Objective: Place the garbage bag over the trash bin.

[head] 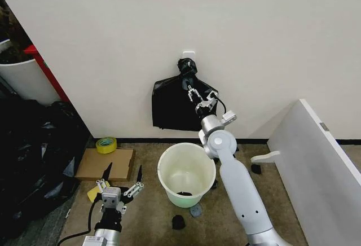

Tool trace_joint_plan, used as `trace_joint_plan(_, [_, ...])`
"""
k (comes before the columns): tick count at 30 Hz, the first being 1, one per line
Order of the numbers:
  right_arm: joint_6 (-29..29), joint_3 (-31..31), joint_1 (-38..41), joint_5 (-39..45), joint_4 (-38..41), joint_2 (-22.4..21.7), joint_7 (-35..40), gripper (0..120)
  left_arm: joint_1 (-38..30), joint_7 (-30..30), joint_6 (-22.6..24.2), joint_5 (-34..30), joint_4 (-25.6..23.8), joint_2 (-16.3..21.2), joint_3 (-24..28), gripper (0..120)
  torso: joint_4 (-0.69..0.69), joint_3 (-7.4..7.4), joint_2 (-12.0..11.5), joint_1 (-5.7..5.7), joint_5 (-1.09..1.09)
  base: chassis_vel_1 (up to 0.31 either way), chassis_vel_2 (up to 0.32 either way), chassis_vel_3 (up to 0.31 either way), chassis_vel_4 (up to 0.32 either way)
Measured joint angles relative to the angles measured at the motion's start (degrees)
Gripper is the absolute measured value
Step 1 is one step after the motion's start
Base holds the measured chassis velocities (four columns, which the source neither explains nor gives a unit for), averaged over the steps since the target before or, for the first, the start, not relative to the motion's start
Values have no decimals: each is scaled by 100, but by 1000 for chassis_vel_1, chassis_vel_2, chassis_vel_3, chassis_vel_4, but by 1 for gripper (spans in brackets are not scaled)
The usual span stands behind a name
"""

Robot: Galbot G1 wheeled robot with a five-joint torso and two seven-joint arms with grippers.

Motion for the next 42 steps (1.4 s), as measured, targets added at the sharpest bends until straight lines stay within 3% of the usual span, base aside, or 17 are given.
trace_joint_plan(5, [30,2,-18,-24,12,-20,8,0,-7,-13,-2,2,2,-5,5,100,0,0,0,0,0,0,0,0,0])
trace_joint_plan(13, [82,-40,-195,-121,235,-124,4,0,-36,-17,-1,22,17,-10,41,100,1,0,0,0,0,0,0,0,0])
trace_joint_plan(31, [436,-135,-2452,-1839,2005,-1343,-510,0,-248,-21,-1,119,276,-64,121,100,0,-1,1,0,0,0,0,0,0])
trace_joint_plan(42, [998,-137,-3545,-2975,2381,-1652,-841,0,-282,-30,-1,147,303,-60,124,100,0,-1,1,0,0,0,0,0,0])
